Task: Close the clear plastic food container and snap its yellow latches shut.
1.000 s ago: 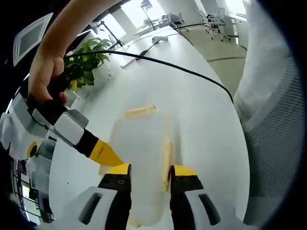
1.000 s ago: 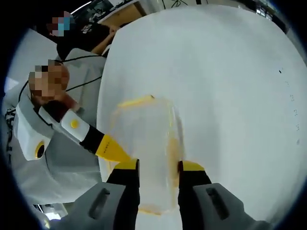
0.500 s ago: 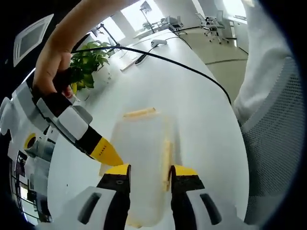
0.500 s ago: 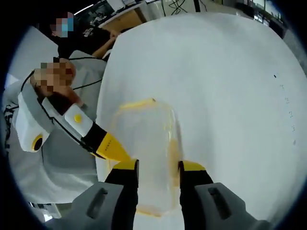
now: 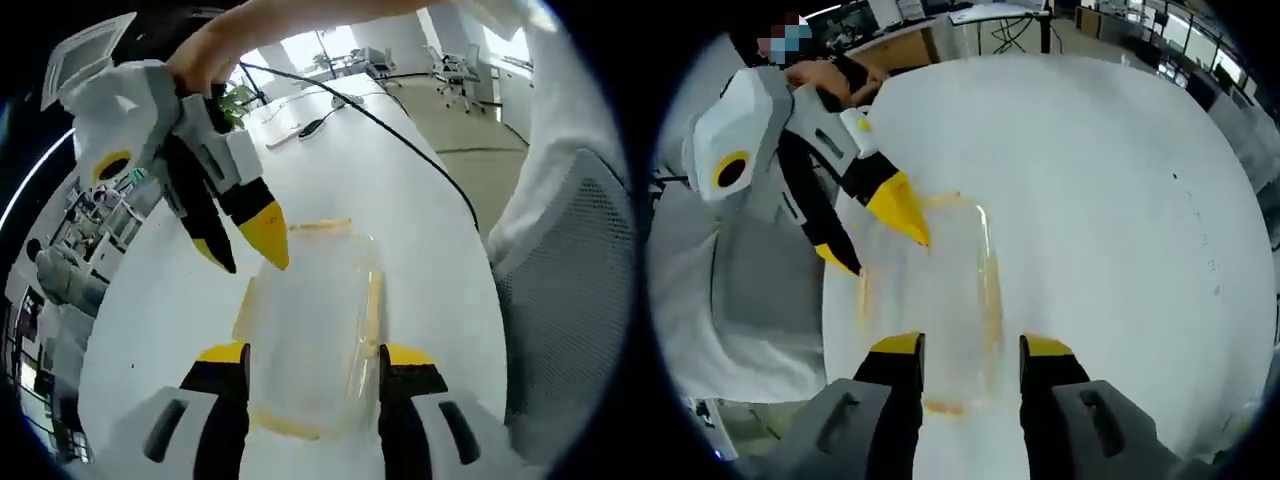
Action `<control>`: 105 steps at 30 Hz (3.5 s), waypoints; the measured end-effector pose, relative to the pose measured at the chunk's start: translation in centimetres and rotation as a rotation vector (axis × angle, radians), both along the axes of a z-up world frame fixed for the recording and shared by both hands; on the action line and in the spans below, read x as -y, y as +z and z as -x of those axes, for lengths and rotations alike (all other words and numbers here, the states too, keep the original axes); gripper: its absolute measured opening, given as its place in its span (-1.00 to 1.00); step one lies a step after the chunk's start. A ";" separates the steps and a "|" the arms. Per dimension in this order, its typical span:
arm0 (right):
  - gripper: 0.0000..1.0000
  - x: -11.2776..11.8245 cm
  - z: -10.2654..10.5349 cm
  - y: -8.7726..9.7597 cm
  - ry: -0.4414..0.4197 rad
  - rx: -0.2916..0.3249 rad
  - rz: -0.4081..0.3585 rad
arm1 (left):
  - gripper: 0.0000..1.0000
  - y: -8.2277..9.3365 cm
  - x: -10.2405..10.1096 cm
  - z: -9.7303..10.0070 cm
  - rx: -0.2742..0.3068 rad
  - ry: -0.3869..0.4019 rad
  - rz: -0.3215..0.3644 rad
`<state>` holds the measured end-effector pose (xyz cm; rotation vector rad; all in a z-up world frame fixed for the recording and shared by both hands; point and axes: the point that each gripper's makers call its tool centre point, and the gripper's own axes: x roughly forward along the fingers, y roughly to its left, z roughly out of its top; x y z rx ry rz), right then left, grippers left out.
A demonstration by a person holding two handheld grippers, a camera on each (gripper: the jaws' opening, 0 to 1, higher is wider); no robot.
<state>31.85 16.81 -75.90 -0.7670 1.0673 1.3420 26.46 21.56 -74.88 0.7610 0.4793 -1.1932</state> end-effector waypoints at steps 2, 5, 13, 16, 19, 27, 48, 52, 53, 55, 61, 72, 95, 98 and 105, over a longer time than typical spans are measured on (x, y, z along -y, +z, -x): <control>-0.22 0.4 0.6 -0.1 -0.002 0.010 0.001 | 0.33 0.8 0.2 -0.1 -0.077 0.051 0.068; -0.05 0.6 1.4 -0.3 -0.003 0.020 0.004 | 0.45 1.1 -0.5 -0.7 -0.073 0.052 0.036; 0.21 1.1 2.7 -0.4 0.005 0.047 0.015 | 0.65 -0.6 -3.0 -0.8 -0.126 -0.021 -0.133; 0.38 1.1 3.1 -0.3 0.013 0.061 0.014 | 0.63 -0.7 -3.4 -1.6 -0.139 -0.015 -0.161; 0.45 1.3 3.4 -0.3 0.021 0.071 0.027 | 0.63 -0.8 -3.3 -1.9 -0.163 -0.026 -0.172; 0.61 1.9 4.0 -1.0 0.041 0.107 0.050 | 0.61 -1.5 -2.9 -3.1 -0.182 -0.051 -0.244; 0.60 3.5 4.2 -4.3 0.043 0.143 0.111 | 0.56 -4.5 -2.7 -3.0 -0.165 -0.165 -0.379; 0.43 3.9 4.1 -4.5 0.050 0.144 0.122 | 0.43 -4.8 -2.3 -2.3 -0.172 -0.192 -0.383; 0.42 3.9 4.2 -4.5 0.050 0.134 0.121 | 0.44 -4.8 -2.3 -2.3 -0.165 -0.190 -0.384; 0.41 3.8 4.1 -4.4 0.052 0.141 0.118 | 0.44 -4.8 -2.4 -2.4 -0.164 -0.188 -0.381; 0.40 3.5 4.2 -4.4 0.063 0.145 0.117 | 0.43 -4.7 -2.7 -2.3 -0.172 -0.185 -0.382; 0.41 0.5 4.2 -4.5 0.088 0.161 0.085 | 0.44 -5.0 -5.6 -2.0 -0.189 -0.150 -0.425; 0.44 -6.1 4.1 -4.7 0.156 0.217 0.032 | 0.47 -5.2 -12.0 -1.0 -0.200 -0.035 -0.445; 0.44 -6.0 4.0 -4.7 0.156 0.214 0.032 | 0.47 -5.2 -12.0 -1.1 -0.201 -0.040 -0.444; 0.44 -6.3 3.2 -4.7 0.145 0.219 0.033 | 0.47 -5.2 -12.2 -2.0 -0.192 -0.048 -0.454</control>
